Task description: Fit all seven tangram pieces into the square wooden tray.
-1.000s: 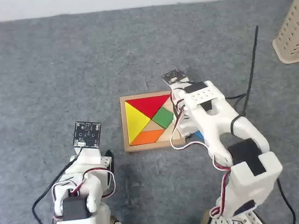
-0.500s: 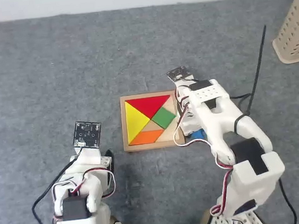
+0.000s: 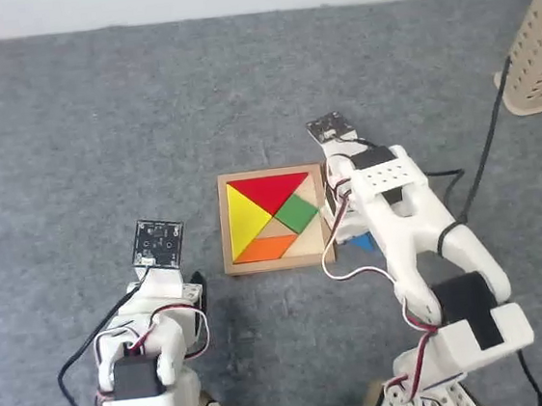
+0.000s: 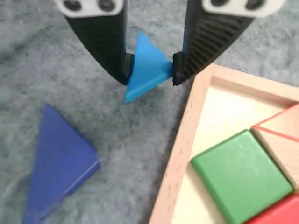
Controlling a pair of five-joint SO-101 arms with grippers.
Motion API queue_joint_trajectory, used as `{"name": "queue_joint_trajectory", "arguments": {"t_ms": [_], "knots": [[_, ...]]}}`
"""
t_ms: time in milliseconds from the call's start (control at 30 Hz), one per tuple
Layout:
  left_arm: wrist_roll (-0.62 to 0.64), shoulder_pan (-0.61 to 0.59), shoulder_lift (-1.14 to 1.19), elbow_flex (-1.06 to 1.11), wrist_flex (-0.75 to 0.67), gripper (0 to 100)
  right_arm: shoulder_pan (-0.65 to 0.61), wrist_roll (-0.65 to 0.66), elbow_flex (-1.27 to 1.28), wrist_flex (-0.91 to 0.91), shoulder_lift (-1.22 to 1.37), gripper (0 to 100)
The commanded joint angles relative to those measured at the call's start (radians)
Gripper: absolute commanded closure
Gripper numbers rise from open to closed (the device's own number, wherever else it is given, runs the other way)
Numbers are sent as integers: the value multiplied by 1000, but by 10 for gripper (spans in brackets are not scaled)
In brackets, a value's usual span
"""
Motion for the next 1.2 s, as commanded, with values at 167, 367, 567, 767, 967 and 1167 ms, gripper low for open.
{"name": "queue_joint_trajectory", "arguments": {"t_ms": [167,367,567,767,967,1167], "knots": [[8,0,-15,-5,5,867,-30,-6,-241,2,-35,965],[8,0,-15,-5,5,867,-93,-8,-474,74,168,965],[8,0,-15,-5,5,867,-116,-80,-700,101,367,965],[8,0,-15,-5,5,867,-114,-84,-746,108,427,963],[8,0,-15,-5,5,867,-139,-89,-743,107,444,960],[8,0,-15,-5,5,867,-147,-157,-747,107,483,960]]}}
